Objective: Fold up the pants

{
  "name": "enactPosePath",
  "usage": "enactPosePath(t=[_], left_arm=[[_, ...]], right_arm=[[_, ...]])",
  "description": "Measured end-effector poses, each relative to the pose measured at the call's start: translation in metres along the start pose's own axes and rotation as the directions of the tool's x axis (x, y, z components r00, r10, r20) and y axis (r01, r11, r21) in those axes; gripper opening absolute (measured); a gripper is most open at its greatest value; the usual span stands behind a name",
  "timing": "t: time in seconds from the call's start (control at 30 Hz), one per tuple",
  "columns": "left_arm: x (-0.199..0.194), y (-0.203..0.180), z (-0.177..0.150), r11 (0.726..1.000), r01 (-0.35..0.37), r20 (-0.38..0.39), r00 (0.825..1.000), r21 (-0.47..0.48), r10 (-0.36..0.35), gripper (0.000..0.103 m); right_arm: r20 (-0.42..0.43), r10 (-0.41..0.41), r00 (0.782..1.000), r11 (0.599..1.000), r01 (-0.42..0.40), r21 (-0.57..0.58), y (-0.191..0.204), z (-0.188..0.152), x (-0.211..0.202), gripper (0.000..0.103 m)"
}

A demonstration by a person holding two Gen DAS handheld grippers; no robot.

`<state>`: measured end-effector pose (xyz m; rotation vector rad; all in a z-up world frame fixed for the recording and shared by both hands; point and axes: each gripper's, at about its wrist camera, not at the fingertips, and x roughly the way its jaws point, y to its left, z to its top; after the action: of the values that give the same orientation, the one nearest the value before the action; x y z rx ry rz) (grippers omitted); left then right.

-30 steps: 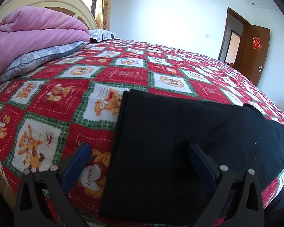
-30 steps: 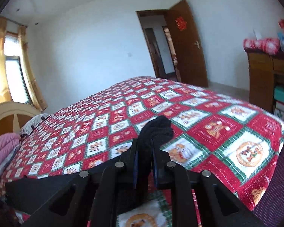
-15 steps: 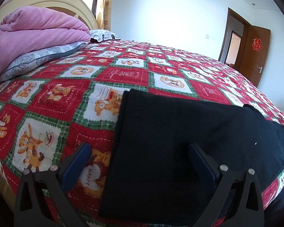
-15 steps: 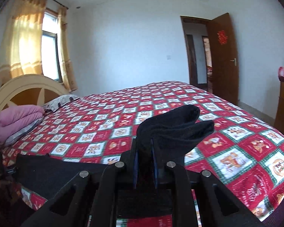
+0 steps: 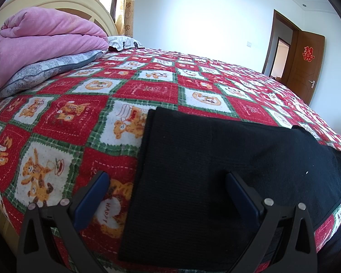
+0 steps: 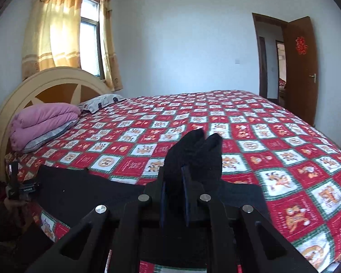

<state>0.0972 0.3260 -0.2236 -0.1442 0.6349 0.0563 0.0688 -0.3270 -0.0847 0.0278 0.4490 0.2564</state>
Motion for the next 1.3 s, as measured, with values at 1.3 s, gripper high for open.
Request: enactPosePath(t=[1.3], left_arm=[[-0.001,-0.003,0.001,1.000,-0.003,0.006,1.000,0.002,0.003,0.103]], right_arm=[[-0.337,-0.009,0.941,0.874,-0.156,-0.461,0.157,-0.098,0.101,0.025]])
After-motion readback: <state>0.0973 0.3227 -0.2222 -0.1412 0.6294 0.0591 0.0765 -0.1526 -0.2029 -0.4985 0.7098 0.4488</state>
